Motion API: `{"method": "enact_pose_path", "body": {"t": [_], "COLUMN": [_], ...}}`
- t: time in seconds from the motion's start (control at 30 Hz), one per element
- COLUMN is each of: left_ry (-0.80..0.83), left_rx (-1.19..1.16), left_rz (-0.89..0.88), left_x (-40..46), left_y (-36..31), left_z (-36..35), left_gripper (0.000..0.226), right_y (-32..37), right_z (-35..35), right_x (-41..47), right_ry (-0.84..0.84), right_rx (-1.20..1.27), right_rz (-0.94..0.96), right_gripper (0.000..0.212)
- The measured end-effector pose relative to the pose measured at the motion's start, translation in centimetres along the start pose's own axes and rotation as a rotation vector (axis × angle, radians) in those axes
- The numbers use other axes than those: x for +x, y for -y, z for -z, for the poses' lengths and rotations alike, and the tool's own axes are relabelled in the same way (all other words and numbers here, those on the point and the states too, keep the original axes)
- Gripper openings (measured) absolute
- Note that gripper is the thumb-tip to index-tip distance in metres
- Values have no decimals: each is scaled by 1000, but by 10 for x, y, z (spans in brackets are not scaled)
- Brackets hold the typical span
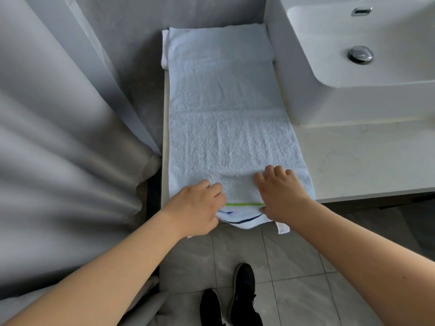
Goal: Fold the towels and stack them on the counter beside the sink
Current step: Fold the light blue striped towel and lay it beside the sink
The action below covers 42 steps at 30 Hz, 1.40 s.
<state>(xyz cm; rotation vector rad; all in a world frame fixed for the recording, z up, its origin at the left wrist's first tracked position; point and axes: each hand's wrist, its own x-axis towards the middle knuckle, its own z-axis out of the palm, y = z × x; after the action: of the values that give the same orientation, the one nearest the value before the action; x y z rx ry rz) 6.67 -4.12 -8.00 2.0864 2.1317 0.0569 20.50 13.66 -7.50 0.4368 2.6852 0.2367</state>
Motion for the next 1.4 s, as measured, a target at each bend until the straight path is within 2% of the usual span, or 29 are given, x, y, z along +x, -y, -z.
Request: {"method": "enact_pose_path", "body": {"t": [0.1,0.17,0.33,0.4,0.5,0.57,0.63,0.7,0.83,0.87,0.93,1.03,1.1,1.13,1.23,1.33,1.4], "left_ry": [148,186,155,75,-13,62,224,320,342,335,354,327,295,324,554,619,556], "left_rx": [-405,-617,-806,-891,-1083,-1190,-1169,-997,-233,-98,17,37,-67,-166,-465,-503,-466], "left_rz": [298,449,666,745,831,841,810,743,442,368,292,304,342,380,537,631,698], "left_x": [16,25,43,53,65,69,70,69,56,51,42,32,31,33,44,64,77], "left_y": [11,19,26,27,31,34,41,46,43,41,35,32,32,34,48,71,90], "left_z": [14,25,34,39,50,62,70,73,64,58,47,39,41,44,62,83,96], "left_gripper": [19,16,20,22,14,5,23,41,68,75,78,63,47,38,14,12,26], "right_y": [-3,-6,-14,-14,-5,6,15,19,13,12,5,-17,-34,-41,-60,-72,-81], "right_z": [9,15,40,44,39,33,27,24,28,29,31,38,42,44,53,74,92], "right_x": [2,2,1,-2,-7,-9,-7,-4,-2,-2,-2,4,10,13,24,36,48], "right_ry": [68,117,301,324,288,221,145,94,125,130,110,94,179,205,174,136,128], "right_rx": [0,18,226,314,294,217,159,119,77,76,109,247,348,382,433,353,313], "right_rz": [27,42,23,-6,-75,-143,-158,-127,-68,-57,-32,-28,-45,-37,-5,40,46], "right_gripper": [64,61,57,66,95,103,96,85,63,57,43,18,15,16,14,27,28]}}
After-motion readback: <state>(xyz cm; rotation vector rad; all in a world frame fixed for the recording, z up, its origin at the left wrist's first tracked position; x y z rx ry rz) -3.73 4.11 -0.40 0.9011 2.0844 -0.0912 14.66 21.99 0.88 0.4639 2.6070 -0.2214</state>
